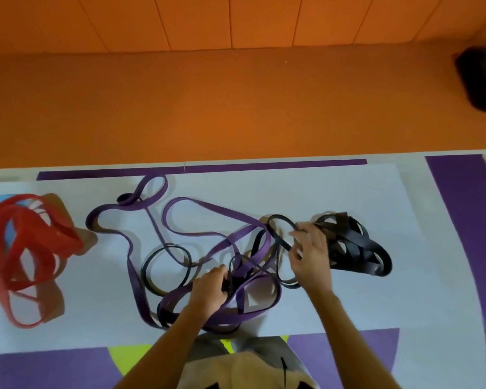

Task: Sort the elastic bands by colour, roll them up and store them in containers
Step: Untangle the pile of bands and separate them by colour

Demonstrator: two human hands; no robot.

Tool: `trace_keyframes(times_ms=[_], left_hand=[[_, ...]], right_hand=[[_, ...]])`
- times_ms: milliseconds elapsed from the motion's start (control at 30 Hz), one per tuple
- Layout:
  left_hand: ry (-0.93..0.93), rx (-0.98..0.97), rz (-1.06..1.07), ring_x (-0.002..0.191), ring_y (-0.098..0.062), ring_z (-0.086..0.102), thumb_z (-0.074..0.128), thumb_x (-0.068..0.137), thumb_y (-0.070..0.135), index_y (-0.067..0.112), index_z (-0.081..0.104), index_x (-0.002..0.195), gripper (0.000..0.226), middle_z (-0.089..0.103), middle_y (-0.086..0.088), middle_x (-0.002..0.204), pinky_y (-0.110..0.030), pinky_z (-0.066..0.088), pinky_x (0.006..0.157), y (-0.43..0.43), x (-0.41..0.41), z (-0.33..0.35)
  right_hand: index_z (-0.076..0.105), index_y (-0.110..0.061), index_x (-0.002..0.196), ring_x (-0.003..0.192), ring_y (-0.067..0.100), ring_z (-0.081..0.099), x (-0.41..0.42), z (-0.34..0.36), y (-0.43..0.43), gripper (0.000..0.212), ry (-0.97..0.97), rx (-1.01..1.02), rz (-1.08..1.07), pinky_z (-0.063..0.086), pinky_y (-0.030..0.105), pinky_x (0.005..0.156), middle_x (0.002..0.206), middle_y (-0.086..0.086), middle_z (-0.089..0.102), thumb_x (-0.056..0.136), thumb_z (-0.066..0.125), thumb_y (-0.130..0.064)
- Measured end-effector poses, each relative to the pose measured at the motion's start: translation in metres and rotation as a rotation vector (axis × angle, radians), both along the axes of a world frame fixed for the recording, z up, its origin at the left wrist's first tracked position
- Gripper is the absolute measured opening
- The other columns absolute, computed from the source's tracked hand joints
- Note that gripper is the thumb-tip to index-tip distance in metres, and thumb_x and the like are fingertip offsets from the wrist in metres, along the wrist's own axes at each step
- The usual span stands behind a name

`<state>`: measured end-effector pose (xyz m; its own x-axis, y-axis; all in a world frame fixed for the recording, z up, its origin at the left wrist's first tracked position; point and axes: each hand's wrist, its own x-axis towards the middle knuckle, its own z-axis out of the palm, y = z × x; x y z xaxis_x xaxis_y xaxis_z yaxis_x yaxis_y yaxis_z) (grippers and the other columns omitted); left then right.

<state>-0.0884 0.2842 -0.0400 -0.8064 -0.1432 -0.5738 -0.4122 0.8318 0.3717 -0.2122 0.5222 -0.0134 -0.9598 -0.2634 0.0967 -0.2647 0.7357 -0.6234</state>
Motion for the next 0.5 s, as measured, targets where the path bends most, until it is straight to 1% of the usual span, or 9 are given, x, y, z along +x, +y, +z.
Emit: trace_keyframes(times_ms=[67,100,133,200,233,300,367,433,500], left_hand=[[0.038,0.011,0.07,0.113,-0.02,0.07,0.072,0.095,0.017,0.022,0.049,0.131,0.043,0.07,0.0,0.117,-0.038,0.057,0.097,0.004,-0.001,-0.003],[0.04,0.024,0.087,0.114,-0.021,0.07,0.072,0.096,0.018,0.021,0.047,0.135,0.047,0.069,-0.002,0.119,-0.036,0.058,0.096,0.005,-0.002,-0.005],[0.023,0.032,0.085,0.115,-0.022,0.069,0.072,0.096,0.019,0.019,0.046,0.14,0.051,0.068,-0.003,0.121,-0.036,0.056,0.096,0.007,-0.003,-0.007],[-0.028,0.041,0.06,0.12,-0.025,0.066,0.071,0.096,0.021,0.015,0.047,0.146,0.056,0.066,-0.006,0.129,-0.036,0.054,0.099,0.007,-0.005,-0.009],[-0.046,0.061,0.066,0.121,-0.026,0.065,0.071,0.095,0.021,0.015,0.048,0.148,0.058,0.065,-0.007,0.132,-0.035,0.053,0.1,0.007,-0.005,-0.01],[-0.058,0.099,0.087,0.123,-0.024,0.064,0.072,0.093,0.02,0.016,0.05,0.149,0.06,0.065,-0.007,0.135,-0.034,0.053,0.102,0.006,-0.002,-0.011],[-0.074,0.127,0.097,0.124,-0.025,0.065,0.073,0.092,0.018,0.016,0.056,0.144,0.055,0.067,-0.006,0.134,-0.036,0.053,0.104,0.005,-0.001,-0.012],[-0.094,0.155,0.101,0.12,-0.026,0.067,0.073,0.092,0.017,0.016,0.063,0.134,0.044,0.071,-0.006,0.128,-0.037,0.055,0.102,0.005,-0.002,-0.012],[-0.124,0.181,0.121,0.119,-0.027,0.067,0.073,0.091,0.014,0.015,0.063,0.133,0.043,0.072,-0.007,0.126,-0.038,0.055,0.101,0.006,-0.004,-0.012]], right_hand=[[0.073,-0.01,0.113,0.118,0.03,0.059,0.014,-0.006,-0.011,0.035,0.05,-0.027,0.131,0.056,0.051,0.095,0.124,0.01,0.065,0.084,0.069,0.01],[0.074,-0.012,0.115,0.117,0.029,0.061,0.02,-0.008,-0.016,0.037,0.031,-0.009,0.219,0.058,0.047,0.094,0.126,0.008,0.065,0.086,0.068,0.009],[0.073,-0.016,0.122,0.119,0.027,0.061,0.025,-0.011,-0.021,0.041,-0.018,0.027,0.302,0.059,0.042,0.095,0.134,0.006,0.063,0.088,0.066,0.006],[0.068,-0.024,0.134,0.119,0.021,0.061,0.034,-0.019,-0.028,0.044,-0.199,0.074,0.362,0.058,0.035,0.097,0.148,0.004,0.052,0.098,0.059,-0.001],[0.066,-0.025,0.137,0.114,0.022,0.064,0.036,-0.023,-0.032,0.04,-0.316,0.067,0.309,0.057,0.036,0.098,0.148,0.005,0.05,0.103,0.056,-0.007],[0.065,-0.024,0.134,0.108,0.027,0.068,0.035,-0.03,-0.035,0.029,-0.579,0.045,0.123,0.056,0.044,0.098,0.137,0.008,0.058,0.109,0.05,-0.025],[0.069,-0.017,0.121,0.107,0.031,0.068,0.03,-0.036,-0.035,0.035,-0.776,0.088,0.011,0.054,0.047,0.098,0.12,0.011,0.07,0.109,0.048,-0.042],[0.072,-0.016,0.105,0.098,0.029,0.068,0.028,-0.04,-0.034,0.045,-0.826,0.147,-0.049,0.055,0.046,0.091,0.105,0.009,0.073,0.106,0.046,-0.053],[0.07,-0.019,0.096,0.091,0.025,0.067,0.028,-0.042,-0.035,0.048,-0.837,0.163,-0.097,0.055,0.043,0.084,0.097,0.005,0.072,0.104,0.047,-0.06]])
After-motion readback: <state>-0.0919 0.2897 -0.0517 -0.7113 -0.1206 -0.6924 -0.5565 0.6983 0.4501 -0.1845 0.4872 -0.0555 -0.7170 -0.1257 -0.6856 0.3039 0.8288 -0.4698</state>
